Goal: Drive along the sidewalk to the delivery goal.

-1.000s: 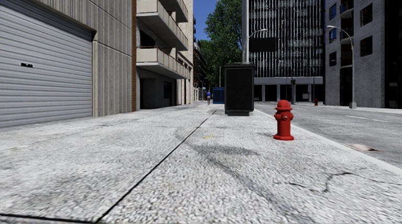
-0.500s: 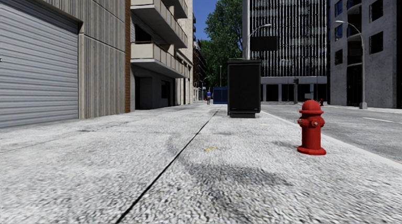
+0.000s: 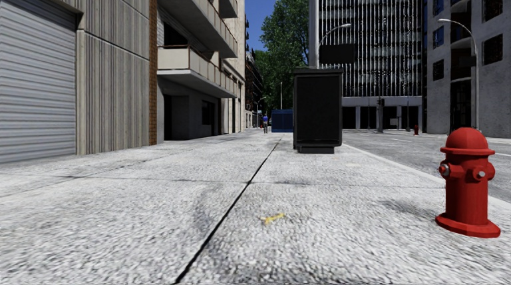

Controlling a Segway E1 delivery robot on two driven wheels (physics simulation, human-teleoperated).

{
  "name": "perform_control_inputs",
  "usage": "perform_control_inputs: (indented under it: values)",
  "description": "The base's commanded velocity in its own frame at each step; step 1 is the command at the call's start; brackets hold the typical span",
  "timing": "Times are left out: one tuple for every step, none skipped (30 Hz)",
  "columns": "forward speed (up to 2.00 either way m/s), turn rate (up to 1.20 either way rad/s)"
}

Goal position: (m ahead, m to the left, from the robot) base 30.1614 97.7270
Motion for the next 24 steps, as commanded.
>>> perform_control_inputs:
  values:
    - [2.0,0.0]
    - [2.0,0.0]
    - [2.0,0.0]
    - [2.0,0.0]
    - [2.0,0.0]
    - [2.0,0.0]
    - [2.0,0.0]
    - [2.0,0.0]
    - [2.0,0.0]
    - [2.0,0.0]
    - [2.0,0.0]
    - [2.0,0.0]
    - [2.0,0.0]
    - [2.0,0.0]
    - [2.0,0.0]
    - [2.0,0.0]
    - [2.0,0.0]
    - [2.0,0.0]
    - [2.0,0.0]
    - [2.0,0.0]
    - [2.0,0.0]
    - [2.0,0.0]
    - [2.0,0.0]
    - [2.0,0.0]
